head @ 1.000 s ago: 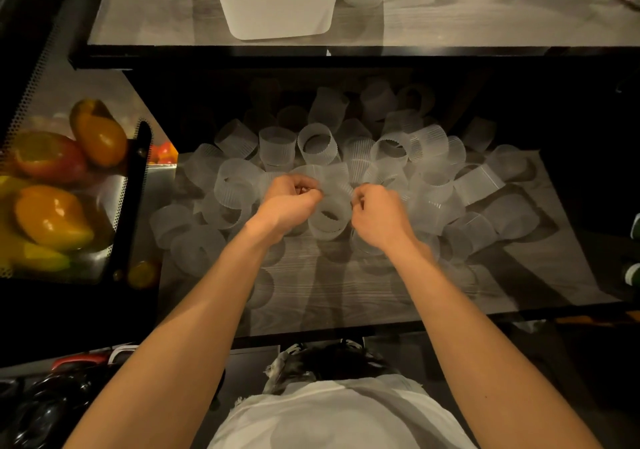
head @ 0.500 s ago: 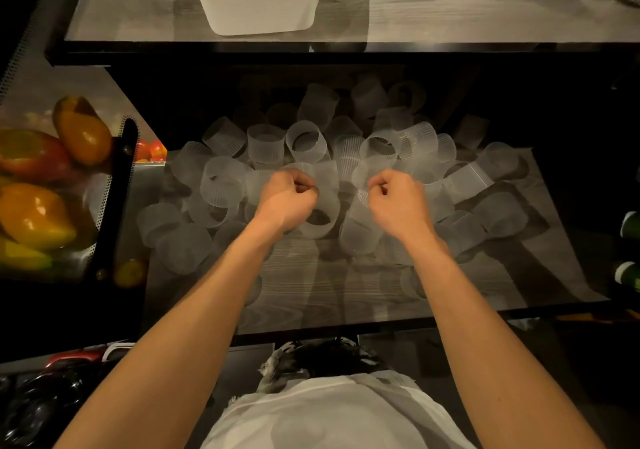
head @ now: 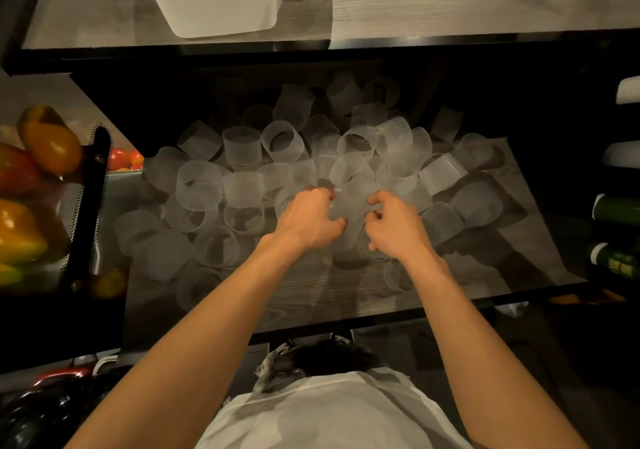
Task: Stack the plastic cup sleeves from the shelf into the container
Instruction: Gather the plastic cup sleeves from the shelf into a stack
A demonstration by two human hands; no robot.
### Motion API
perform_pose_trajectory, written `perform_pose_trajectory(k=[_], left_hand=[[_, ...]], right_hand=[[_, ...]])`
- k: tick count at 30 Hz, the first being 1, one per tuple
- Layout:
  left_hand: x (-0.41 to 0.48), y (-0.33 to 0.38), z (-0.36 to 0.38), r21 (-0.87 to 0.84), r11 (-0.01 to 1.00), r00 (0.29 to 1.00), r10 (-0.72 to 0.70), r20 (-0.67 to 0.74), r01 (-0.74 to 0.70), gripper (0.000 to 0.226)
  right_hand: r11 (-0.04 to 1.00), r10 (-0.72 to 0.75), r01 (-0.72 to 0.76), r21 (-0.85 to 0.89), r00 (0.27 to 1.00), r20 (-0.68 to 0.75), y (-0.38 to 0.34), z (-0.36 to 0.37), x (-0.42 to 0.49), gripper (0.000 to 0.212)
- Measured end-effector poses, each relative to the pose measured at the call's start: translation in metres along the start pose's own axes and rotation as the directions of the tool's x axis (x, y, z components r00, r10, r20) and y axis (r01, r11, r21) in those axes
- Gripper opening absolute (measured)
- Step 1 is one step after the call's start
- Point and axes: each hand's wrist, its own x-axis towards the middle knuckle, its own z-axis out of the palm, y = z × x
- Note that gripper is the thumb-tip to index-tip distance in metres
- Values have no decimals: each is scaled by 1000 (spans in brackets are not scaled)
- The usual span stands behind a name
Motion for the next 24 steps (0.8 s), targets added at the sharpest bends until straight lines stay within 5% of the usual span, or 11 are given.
perform_pose_trajectory(k=[10,21,24], left_hand=[[-15,-5,15,76,997,999,5,-46,-2,65],[-30,-2,31,83,996,999,-21,-50,26,84],[-31,-5,37,42,999,995,-27,-96,31,85]], right_hand=[[994,-59,58,97,998,-1,3,0,-8,3],[984,-64,51,172,995,70,8,6,-8,5],[977,-42,21,213,994,96,10,7,-6,22]])
